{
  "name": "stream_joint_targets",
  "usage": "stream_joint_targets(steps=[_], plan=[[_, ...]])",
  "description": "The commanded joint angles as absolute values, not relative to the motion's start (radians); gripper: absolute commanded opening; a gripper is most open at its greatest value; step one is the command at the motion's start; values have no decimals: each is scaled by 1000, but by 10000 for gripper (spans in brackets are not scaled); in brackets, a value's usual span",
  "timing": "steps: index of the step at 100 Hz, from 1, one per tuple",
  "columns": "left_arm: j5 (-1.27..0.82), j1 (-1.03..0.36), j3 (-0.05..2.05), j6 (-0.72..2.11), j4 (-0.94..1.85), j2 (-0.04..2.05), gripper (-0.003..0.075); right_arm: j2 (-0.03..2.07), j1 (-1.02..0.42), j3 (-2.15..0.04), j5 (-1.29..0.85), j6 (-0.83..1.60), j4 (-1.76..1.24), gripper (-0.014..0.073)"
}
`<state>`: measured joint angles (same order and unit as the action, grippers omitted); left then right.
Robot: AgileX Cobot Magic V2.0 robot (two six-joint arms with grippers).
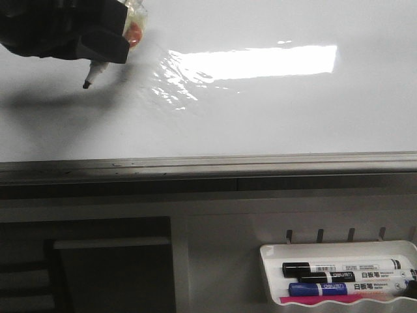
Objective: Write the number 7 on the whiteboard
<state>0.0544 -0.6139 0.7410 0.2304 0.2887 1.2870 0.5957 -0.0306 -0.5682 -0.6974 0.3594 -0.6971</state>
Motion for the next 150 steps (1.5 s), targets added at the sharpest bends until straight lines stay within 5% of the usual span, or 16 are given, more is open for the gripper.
stream_joint_targets(steps=[1, 48, 105, 124, 143, 150], plan=[[13, -654, 776, 231, 179, 1212, -20, 646, -22, -630, -711, 484, -848, 468], [-215, -988, 777, 231, -31, 1155, -20, 980, -24, -901, -1097, 727, -1103, 468], [-240, -1022, 837, 231, -52, 1155, -20, 1165, -206, -934, -1090, 789, -1165, 461], [-240, -1022, 837, 231, -65, 1155, -20, 1200, -219, -934, -1091, 840, -1190, 300], [-228, -1022, 837, 231, -69, 1155, -20, 1207, -219, -934, -1108, 876, -1200, -32], [-218, -1022, 837, 231, -69, 1155, -20, 1207, -219, -934, -1107, 876, -1200, -63]])
